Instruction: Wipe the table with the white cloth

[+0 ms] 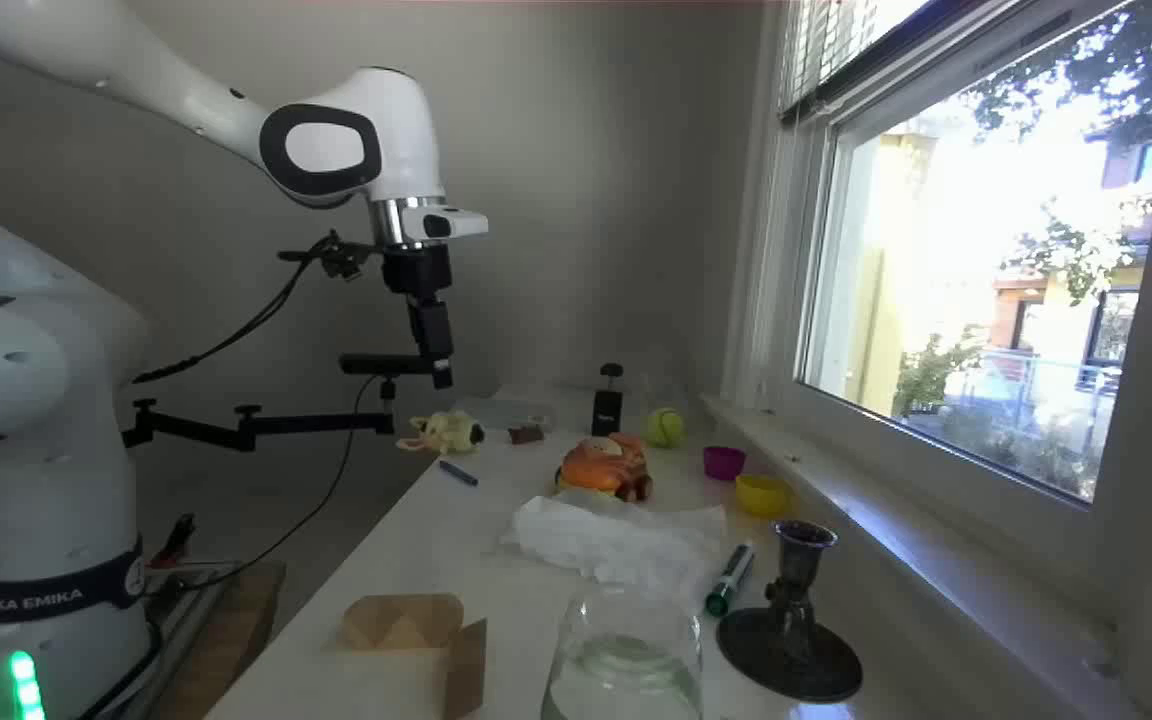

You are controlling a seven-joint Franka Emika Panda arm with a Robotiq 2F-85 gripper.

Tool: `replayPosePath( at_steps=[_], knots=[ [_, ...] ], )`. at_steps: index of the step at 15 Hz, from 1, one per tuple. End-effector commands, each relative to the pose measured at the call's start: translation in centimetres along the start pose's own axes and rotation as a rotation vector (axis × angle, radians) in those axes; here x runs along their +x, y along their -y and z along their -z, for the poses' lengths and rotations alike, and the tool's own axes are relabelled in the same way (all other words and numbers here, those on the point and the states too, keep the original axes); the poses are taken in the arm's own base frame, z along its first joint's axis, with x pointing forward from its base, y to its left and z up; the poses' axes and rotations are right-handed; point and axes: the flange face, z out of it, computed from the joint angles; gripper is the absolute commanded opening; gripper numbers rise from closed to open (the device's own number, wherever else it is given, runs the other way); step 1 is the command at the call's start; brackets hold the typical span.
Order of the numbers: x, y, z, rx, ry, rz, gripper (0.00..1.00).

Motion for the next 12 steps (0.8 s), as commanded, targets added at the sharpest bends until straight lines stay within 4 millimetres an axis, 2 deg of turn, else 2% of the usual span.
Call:
replayPosePath(
  at_steps=[1,7,9,12],
  knots=[
    [0.0,0.0,0.1,0.000,0.001,0.000,1.00],
    [0.0,0.0,0.1,0.000,0.001,0.000,1.00],
    [0.4,-1.5,-0.2,-0.051,-0.006,-0.085,1.00],
    [0.7,-5.7,-0.1,-0.142,-0.032,-0.223,1.00]
  ],
)
